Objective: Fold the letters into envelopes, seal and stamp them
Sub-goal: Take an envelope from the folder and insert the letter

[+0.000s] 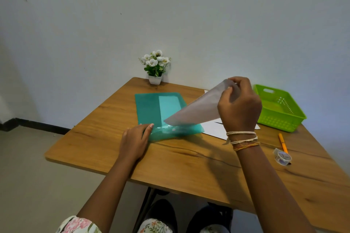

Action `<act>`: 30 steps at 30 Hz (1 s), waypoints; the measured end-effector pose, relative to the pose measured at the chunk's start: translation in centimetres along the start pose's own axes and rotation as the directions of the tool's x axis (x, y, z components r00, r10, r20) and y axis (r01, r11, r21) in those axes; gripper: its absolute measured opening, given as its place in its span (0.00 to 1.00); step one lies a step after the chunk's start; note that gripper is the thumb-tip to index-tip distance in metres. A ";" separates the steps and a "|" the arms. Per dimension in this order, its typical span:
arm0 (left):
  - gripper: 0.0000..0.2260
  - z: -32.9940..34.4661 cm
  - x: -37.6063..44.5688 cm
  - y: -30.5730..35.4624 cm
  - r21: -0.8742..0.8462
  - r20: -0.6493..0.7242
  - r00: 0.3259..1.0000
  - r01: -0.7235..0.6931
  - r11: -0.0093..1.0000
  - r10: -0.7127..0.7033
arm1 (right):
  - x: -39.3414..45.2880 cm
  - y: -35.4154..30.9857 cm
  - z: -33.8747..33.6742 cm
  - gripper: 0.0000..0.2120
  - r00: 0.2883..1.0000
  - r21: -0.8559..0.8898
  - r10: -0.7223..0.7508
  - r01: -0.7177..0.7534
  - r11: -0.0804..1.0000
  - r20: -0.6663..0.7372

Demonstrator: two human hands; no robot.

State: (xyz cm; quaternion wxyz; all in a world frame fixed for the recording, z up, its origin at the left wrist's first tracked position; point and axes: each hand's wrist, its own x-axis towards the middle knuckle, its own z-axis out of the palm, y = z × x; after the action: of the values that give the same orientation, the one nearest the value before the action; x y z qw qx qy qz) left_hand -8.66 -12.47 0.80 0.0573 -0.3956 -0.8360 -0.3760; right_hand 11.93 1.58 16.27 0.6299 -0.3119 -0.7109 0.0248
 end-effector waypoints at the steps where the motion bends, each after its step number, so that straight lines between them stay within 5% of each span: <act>1: 0.25 0.0 0.0 0.0 0.005 -0.002 1.000 -0.006 1.000 0.006 | 0.2 0.0 -0.2 0.09 0.999 0.001 0.001 -0.001 1.000 -0.045; 8: 0.20 0.2 0.2 0.1 0.096 0.007 1.000 -0.007 0.995 0.006 | -0.9 0.7 0.4 0.14 0.989 0.037 -0.029 0.035 0.999 -0.147; 13: 0.16 0.7 0.5 -0.5 0.131 0.000 1.000 -0.030 0.991 0.030 | -6.5 2.5 2.9 0.14 0.977 0.113 -0.149 0.132 0.985 0.155; 19: 0.21 0.7 0.4 -0.1 0.350 -0.005 1.000 -0.022 0.937 0.026 | -12.6 4.3 3.5 0.11 0.823 0.044 -0.105 0.096 0.994 0.558; 22: 0.20 0.8 0.3 0.7 0.436 0.056 0.985 -0.169 0.884 0.160 | -14.1 4.9 3.6 0.12 0.758 0.013 -0.091 0.108 0.994 0.646; 25: 0.20 1.6 -0.1 2.9 0.347 0.183 0.956 -0.283 0.894 0.231 | -14.4 5.2 3.9 0.12 0.722 -0.023 -0.070 0.117 0.993 0.688; 30: 0.25 3.7 -0.5 4.9 0.299 0.334 0.938 -0.196 0.934 0.090 | -14.3 5.6 4.5 0.12 0.739 -0.089 0.018 0.057 0.994 0.673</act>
State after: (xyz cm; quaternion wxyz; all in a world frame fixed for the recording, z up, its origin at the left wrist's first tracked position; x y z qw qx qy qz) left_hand -4.14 -8.32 0.86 0.0159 -0.4959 -0.8536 -0.1587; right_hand 10.33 0.87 0.37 0.3138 -0.3069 -0.8938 0.0923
